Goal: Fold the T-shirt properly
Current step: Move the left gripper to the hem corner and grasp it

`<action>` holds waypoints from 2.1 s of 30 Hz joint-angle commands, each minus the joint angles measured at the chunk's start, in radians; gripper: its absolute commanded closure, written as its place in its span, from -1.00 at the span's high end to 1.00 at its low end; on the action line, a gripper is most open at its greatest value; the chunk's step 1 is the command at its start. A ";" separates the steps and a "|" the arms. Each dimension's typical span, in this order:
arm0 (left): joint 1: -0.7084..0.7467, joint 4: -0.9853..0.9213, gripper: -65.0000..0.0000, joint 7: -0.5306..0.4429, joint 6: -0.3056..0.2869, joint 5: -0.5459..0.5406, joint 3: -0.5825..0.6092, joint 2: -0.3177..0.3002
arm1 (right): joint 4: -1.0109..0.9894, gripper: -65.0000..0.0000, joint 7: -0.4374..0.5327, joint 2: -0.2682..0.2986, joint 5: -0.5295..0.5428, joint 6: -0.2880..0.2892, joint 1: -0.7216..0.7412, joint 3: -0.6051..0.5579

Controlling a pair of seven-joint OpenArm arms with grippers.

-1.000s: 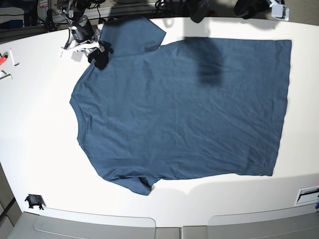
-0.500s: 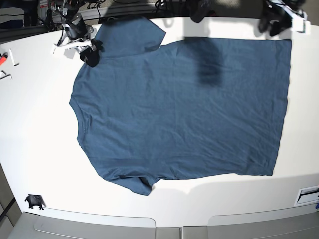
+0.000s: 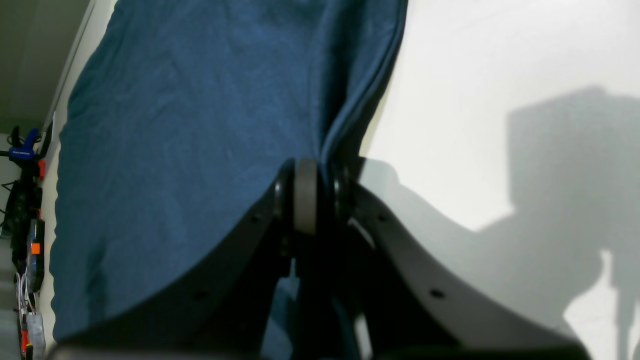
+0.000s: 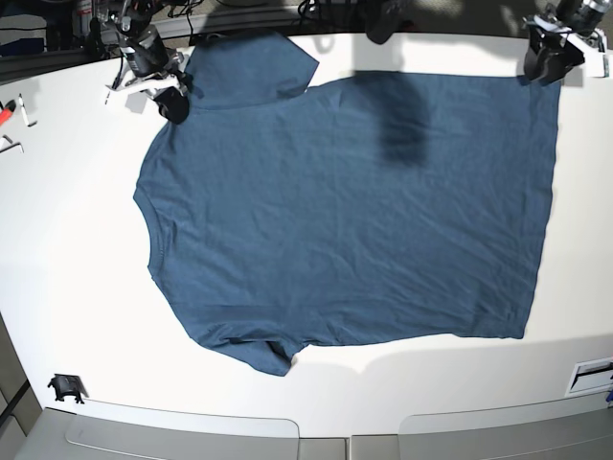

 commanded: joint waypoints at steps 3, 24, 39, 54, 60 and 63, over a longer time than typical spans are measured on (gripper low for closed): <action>-0.039 -0.116 -0.04 -0.021 -0.007 -0.021 -0.006 -0.037 | 0.004 -1.00 -0.010 0.005 0.003 -0.011 -0.011 0.004; -0.213 -0.479 0.00 0.120 -0.007 -0.223 -0.005 -0.200 | 0.004 -1.00 -0.010 0.005 0.003 -0.011 -0.011 0.004; -0.213 -0.479 -0.01 0.220 -0.008 -0.286 -0.005 -0.200 | 0.004 -1.00 -0.010 0.005 0.004 -0.010 -0.011 0.004; -0.219 -0.479 -0.01 0.219 -0.008 -0.282 0.091 -0.200 | 0.004 -1.00 -0.010 0.005 0.003 -0.010 -0.011 0.004; -0.227 -0.479 -0.01 0.220 -0.008 -0.282 0.101 -0.200 | 0.004 -1.00 -0.010 0.006 0.004 -0.010 -0.011 0.004; -0.227 -0.479 -0.01 0.238 -0.008 -0.283 0.101 -0.200 | 0.004 -1.00 -0.010 0.005 0.004 -0.010 -0.011 0.004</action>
